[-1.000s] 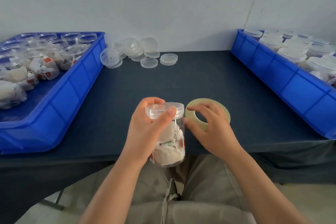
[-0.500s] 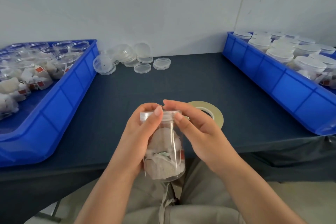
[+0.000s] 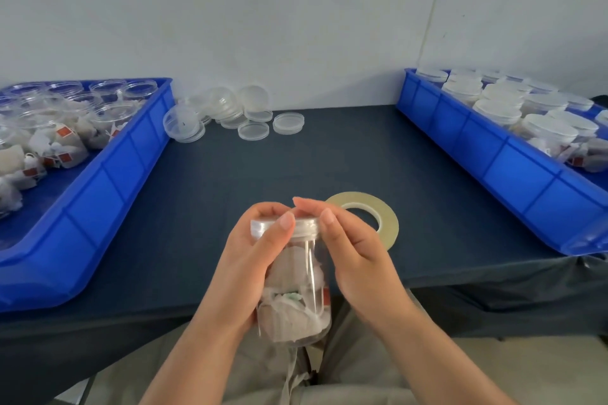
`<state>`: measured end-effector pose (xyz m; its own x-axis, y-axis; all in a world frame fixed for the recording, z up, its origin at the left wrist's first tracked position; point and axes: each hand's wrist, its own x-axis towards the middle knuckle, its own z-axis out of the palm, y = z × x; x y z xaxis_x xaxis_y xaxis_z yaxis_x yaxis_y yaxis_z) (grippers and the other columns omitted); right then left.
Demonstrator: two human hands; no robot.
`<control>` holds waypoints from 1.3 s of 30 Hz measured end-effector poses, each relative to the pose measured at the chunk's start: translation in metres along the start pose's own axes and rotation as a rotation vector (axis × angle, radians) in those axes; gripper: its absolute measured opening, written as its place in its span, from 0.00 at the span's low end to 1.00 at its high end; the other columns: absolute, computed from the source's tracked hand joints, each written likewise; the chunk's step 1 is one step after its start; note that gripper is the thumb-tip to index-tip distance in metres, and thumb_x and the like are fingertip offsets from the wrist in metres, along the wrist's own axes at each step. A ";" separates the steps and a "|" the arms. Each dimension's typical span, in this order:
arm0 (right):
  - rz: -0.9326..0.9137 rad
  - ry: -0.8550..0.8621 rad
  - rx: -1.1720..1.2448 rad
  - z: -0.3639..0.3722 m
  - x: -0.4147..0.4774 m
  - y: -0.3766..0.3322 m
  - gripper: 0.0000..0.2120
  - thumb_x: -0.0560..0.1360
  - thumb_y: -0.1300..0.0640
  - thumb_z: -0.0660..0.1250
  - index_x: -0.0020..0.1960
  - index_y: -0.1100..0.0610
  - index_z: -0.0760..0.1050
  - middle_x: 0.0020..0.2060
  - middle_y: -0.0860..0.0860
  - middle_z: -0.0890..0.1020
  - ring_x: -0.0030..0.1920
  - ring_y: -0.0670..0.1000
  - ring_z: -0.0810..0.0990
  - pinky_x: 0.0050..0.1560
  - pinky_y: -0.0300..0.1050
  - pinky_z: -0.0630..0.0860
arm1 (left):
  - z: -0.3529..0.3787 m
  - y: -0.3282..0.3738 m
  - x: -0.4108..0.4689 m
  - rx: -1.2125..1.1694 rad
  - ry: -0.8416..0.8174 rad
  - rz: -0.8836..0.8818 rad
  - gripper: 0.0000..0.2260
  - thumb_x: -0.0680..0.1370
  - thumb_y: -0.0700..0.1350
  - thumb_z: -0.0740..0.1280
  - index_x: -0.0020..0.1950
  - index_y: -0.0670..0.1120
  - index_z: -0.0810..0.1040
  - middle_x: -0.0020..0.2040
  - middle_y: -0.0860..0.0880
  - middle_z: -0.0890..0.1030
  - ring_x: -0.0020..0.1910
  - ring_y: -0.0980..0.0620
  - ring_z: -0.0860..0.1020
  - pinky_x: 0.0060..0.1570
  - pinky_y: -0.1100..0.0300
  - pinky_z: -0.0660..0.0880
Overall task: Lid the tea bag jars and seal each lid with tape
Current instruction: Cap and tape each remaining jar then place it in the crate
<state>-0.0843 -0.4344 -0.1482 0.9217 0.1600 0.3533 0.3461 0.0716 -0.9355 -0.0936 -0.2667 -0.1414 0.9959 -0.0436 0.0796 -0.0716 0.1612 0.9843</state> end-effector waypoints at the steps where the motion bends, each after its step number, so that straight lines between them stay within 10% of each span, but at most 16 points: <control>1: -0.010 0.008 0.002 0.000 0.000 0.000 0.17 0.89 0.51 0.57 0.69 0.51 0.81 0.62 0.49 0.86 0.67 0.54 0.82 0.65 0.43 0.77 | 0.001 0.000 0.000 0.028 0.010 0.017 0.29 0.71 0.71 0.77 0.60 0.51 0.81 0.54 0.43 0.86 0.52 0.41 0.87 0.52 0.40 0.84; 11: -0.157 0.003 -0.217 -0.013 0.003 -0.002 0.13 0.84 0.48 0.67 0.65 0.51 0.82 0.64 0.45 0.84 0.67 0.51 0.81 0.65 0.45 0.78 | 0.004 0.013 0.000 0.242 -0.080 0.078 0.29 0.69 0.80 0.67 0.63 0.65 0.75 0.57 0.55 0.86 0.54 0.54 0.86 0.53 0.52 0.82; 17: -0.077 -0.247 -0.808 -0.038 0.006 -0.043 0.37 0.69 0.31 0.77 0.73 0.41 0.72 0.67 0.34 0.75 0.67 0.37 0.74 0.63 0.36 0.74 | 0.010 0.016 -0.002 0.260 -0.229 0.111 0.25 0.72 0.78 0.63 0.66 0.72 0.72 0.63 0.62 0.83 0.60 0.60 0.83 0.54 0.71 0.78; 23: -0.170 -0.284 -1.013 -0.054 0.009 -0.078 0.31 0.71 0.38 0.77 0.71 0.38 0.74 0.62 0.35 0.78 0.60 0.39 0.78 0.56 0.34 0.74 | 0.032 0.002 0.002 0.258 -0.203 0.161 0.31 0.74 0.72 0.64 0.76 0.73 0.63 0.72 0.71 0.73 0.72 0.68 0.72 0.69 0.60 0.74; 26: -0.171 -0.160 -1.108 -0.094 0.034 -0.105 0.33 0.73 0.35 0.74 0.75 0.32 0.69 0.65 0.34 0.74 0.63 0.39 0.76 0.60 0.38 0.75 | 0.032 0.002 0.007 0.347 -0.124 0.237 0.30 0.73 0.71 0.61 0.76 0.78 0.59 0.78 0.74 0.62 0.76 0.74 0.61 0.70 0.58 0.67; 31: -0.087 0.287 -1.331 -0.194 0.091 -0.156 0.34 0.71 0.33 0.71 0.75 0.28 0.64 0.66 0.40 0.69 0.61 0.48 0.78 0.60 0.51 0.76 | 0.007 -0.001 0.010 0.324 -0.001 0.209 0.26 0.70 0.73 0.64 0.68 0.76 0.73 0.74 0.66 0.73 0.70 0.73 0.71 0.61 0.58 0.72; 39: 0.274 0.444 -1.705 -0.309 0.140 -0.140 0.34 0.76 0.28 0.66 0.78 0.40 0.67 0.68 0.58 0.71 0.61 0.65 0.80 0.50 0.55 0.75 | 0.003 -0.007 0.007 0.465 -0.035 0.215 0.19 0.71 0.62 0.69 0.60 0.76 0.75 0.73 0.69 0.70 0.71 0.71 0.70 0.65 0.54 0.74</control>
<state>0.0501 -0.7265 0.0290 0.8521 -0.2814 0.4413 -0.2958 -0.9545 -0.0375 -0.0861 -0.2714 -0.1475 0.9541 -0.0919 0.2850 -0.2995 -0.2851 0.9105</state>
